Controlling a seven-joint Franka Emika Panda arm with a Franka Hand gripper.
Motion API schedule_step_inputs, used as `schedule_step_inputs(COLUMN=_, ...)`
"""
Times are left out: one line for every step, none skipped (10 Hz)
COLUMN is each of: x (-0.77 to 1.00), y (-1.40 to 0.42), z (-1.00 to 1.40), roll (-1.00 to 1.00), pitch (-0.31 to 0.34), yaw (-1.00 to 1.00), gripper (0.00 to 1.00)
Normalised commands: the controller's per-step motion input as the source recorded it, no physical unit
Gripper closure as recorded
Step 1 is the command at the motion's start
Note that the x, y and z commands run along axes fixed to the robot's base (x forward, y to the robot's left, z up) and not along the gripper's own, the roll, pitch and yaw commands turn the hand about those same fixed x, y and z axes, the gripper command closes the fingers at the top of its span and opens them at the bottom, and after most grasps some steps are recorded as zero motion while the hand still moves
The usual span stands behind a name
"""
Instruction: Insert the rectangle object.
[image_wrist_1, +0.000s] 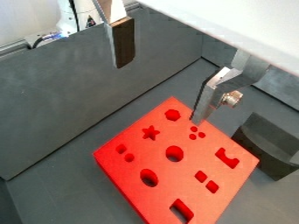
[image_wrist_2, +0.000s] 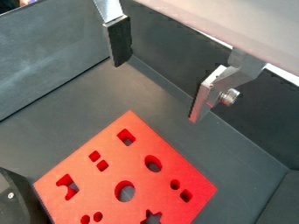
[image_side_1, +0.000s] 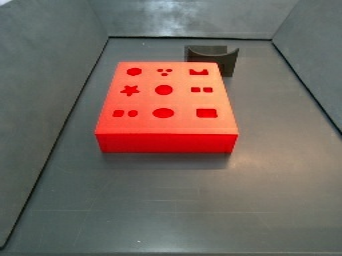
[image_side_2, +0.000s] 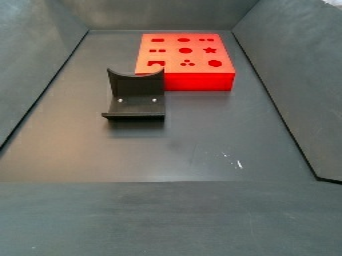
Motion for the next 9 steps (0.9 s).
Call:
schedule_step_inputs(x=0.0, y=-0.05, z=-0.05, roll=0.02, pitch=0.0, yaw=0.0, gripper=1.0)
schedule_step_inputs(x=0.04, y=0.0, z=0.0, roll=0.0, pitch=0.059, yaw=0.0, gripper=1.0)
schedule_step_inputs(x=0.0, y=0.0, z=0.0, roll=0.0, pitch=-0.011, yaw=0.0, gripper=1.0)
schedule_step_inputs(x=0.0, y=0.0, z=0.0, roll=0.0, pitch=0.0, yaw=0.0, gripper=1.0)
schedule_step_inputs(x=0.0, y=0.0, z=-0.01, roll=-0.02, pitch=0.0, yaw=0.0, gripper=1.0)
schedule_step_inputs(x=0.34, y=-0.37, z=-0.03, roll=0.0, pitch=0.0, yaw=-0.14, gripper=1.0)
schedule_step_inputs(x=0.53, y=-0.31, z=-0.23, roll=0.0, pitch=0.0, yaw=-0.49, gripper=1.0)
schedule_step_inputs(x=0.39, y=-0.25, z=-0.28, roll=0.0, pitch=-0.03, yaw=-0.64, gripper=1.0)
schedule_step_inputs(x=0.44, y=-0.14, z=-0.27, roll=0.0, pitch=-0.037, yaw=-0.64, gripper=1.0)
